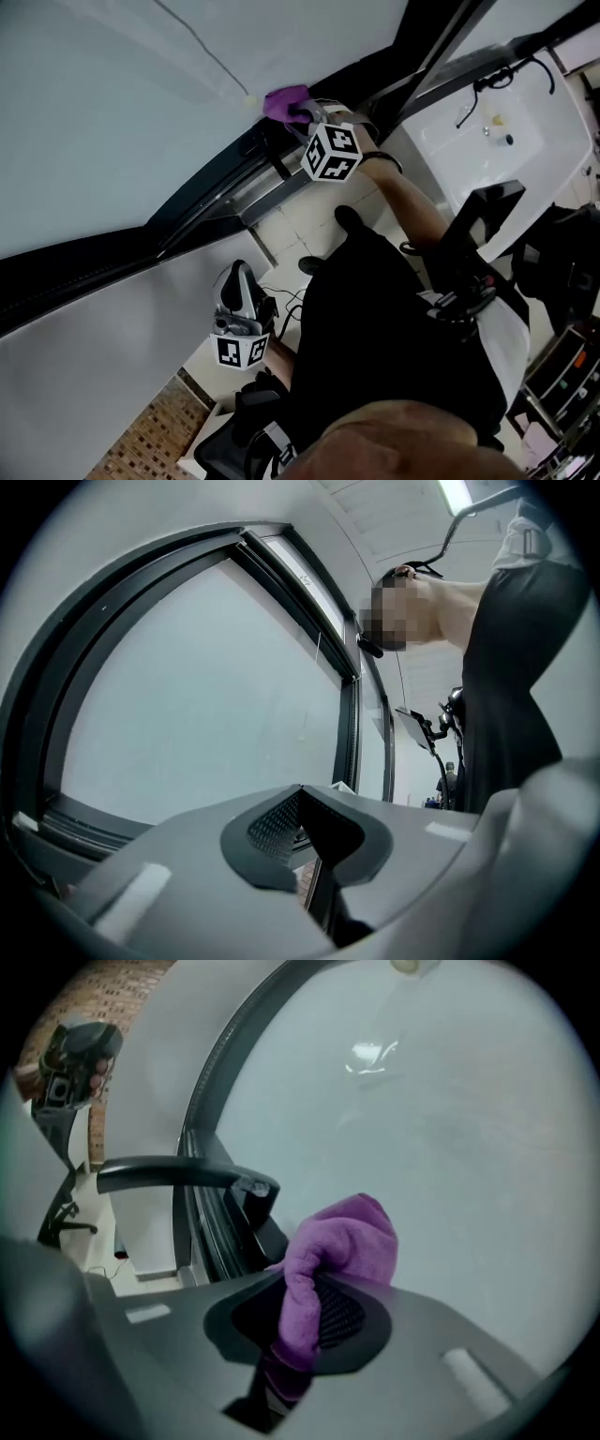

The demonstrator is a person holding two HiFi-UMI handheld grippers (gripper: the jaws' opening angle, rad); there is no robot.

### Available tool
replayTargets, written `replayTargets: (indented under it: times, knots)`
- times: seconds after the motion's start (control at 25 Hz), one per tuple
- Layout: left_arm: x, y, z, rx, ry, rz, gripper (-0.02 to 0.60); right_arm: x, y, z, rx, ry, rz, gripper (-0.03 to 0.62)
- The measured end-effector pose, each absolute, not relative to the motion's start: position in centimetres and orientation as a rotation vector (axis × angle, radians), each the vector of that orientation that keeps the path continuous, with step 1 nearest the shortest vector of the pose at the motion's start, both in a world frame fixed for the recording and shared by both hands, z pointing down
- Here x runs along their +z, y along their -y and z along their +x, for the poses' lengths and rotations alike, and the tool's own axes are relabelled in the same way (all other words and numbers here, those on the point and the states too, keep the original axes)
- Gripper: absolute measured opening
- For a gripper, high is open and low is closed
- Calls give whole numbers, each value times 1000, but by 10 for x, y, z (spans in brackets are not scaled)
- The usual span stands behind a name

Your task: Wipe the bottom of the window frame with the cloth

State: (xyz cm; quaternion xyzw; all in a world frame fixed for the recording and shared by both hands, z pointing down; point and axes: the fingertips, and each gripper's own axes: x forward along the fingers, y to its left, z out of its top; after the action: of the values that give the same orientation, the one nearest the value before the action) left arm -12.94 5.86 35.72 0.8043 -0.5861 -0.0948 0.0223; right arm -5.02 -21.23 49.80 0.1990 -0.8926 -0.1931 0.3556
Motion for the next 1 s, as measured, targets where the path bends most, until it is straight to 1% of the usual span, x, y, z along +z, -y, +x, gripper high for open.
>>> replayTargets:
  times: [0.24,0.4,0.68,0.88,1.0]
  knots:
    - [359,-57,-126,-286,1800,2490,2,502,214,-51,-469,2307,512,60]
    - [359,-52,-125,-298,1782,2508,3,505,229,-29,-448,2262,564,61]
    - [369,-50,-125,-311,1761,2504,3,511,285,59,-389,2089,757,60]
    - [371,-45,-125,-316,1743,2515,3,516,339,138,-408,1787,954,60]
    - [373,-41,-121,-310,1730,2514,3,519,364,172,-465,1578,1052,58]
